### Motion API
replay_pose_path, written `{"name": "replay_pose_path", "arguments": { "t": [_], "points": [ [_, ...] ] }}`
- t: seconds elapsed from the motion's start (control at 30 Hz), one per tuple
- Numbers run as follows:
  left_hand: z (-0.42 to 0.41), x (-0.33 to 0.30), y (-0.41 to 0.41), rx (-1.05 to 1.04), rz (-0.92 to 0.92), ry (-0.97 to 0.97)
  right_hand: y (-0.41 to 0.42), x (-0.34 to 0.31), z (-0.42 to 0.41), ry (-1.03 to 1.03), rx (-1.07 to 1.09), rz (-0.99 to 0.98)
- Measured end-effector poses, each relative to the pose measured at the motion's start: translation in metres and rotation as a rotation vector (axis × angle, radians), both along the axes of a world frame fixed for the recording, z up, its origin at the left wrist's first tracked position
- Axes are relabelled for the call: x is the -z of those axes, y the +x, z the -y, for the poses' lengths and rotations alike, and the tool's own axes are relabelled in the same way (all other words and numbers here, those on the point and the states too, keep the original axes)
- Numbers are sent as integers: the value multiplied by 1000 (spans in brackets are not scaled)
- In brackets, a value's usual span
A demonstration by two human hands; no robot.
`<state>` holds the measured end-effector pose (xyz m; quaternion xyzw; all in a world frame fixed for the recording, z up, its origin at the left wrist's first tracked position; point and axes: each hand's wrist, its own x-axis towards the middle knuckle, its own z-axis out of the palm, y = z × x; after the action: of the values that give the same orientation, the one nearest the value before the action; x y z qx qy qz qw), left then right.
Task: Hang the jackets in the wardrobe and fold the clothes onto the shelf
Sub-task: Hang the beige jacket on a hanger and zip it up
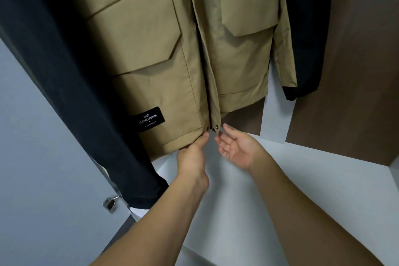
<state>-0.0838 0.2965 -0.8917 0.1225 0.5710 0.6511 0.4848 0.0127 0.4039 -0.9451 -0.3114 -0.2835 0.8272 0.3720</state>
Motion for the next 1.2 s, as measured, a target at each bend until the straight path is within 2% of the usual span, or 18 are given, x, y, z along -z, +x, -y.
{"name": "replay_pose_path", "arguments": {
  "t": [0.13,0.27,0.63,0.77,0.87,0.97,1.2],
  "points": [
    [-4,0,0,-50,-134,62,-3,-9,-1,121,22,127],
    [-8,-4,-1,78,-202,45,-7,-10,2,84,11,178],
    [-14,0,-10,125,-375,41,-15,-14,7,47,-13,87],
    [-15,3,-15,183,-364,13,-14,-12,3,40,41,98],
    [-16,6,-18,210,-415,-22,-13,-13,2,116,57,186],
    [-17,7,-17,155,-448,-54,-11,-16,3,190,17,281],
    [-22,9,-14,100,-407,-65,1,-22,-3,166,3,317]
  ]
}}
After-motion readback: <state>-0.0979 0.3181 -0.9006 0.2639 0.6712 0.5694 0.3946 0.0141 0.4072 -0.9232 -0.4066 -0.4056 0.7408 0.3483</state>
